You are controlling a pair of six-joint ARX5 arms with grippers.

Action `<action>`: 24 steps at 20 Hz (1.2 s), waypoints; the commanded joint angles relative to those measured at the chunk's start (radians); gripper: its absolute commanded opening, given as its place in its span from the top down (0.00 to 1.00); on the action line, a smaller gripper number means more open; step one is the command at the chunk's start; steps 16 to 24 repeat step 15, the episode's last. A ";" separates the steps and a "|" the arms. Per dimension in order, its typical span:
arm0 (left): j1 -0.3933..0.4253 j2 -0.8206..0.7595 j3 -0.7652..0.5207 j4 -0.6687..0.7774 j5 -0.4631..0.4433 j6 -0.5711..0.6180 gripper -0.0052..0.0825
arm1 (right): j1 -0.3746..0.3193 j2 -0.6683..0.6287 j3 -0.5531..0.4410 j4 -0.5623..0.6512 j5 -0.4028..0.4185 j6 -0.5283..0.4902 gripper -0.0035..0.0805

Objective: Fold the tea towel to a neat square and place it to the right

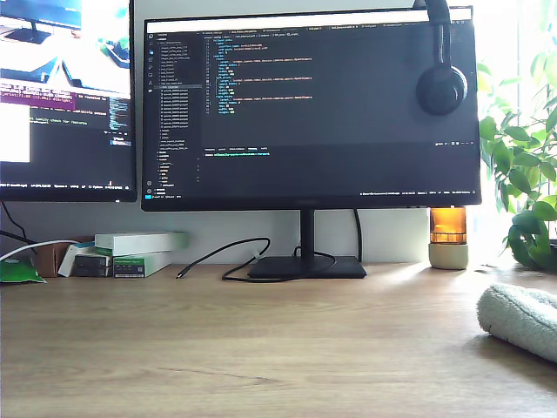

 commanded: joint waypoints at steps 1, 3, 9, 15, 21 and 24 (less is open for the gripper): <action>-0.002 -0.038 -0.015 -0.028 -0.001 -0.004 0.97 | 0.012 -0.005 -0.023 -0.016 -0.006 0.040 0.97; -0.002 -0.083 -0.014 -0.085 0.001 -0.004 0.97 | 0.013 -0.005 -0.023 -0.074 -0.006 0.040 0.97; -0.002 -0.098 -0.014 -0.230 0.000 -0.003 0.97 | 0.013 -0.005 -0.023 -0.231 -0.005 0.075 0.97; -0.002 -0.098 -0.014 -0.358 0.000 -0.003 0.97 | 0.013 -0.005 -0.022 -0.315 -0.005 0.075 0.97; -0.002 -0.098 -0.014 -0.358 0.000 -0.003 0.97 | 0.013 -0.005 -0.022 -0.315 -0.005 0.075 0.97; -0.002 -0.098 -0.014 -0.358 0.000 -0.003 0.97 | 0.013 -0.005 -0.022 -0.315 -0.005 0.075 0.97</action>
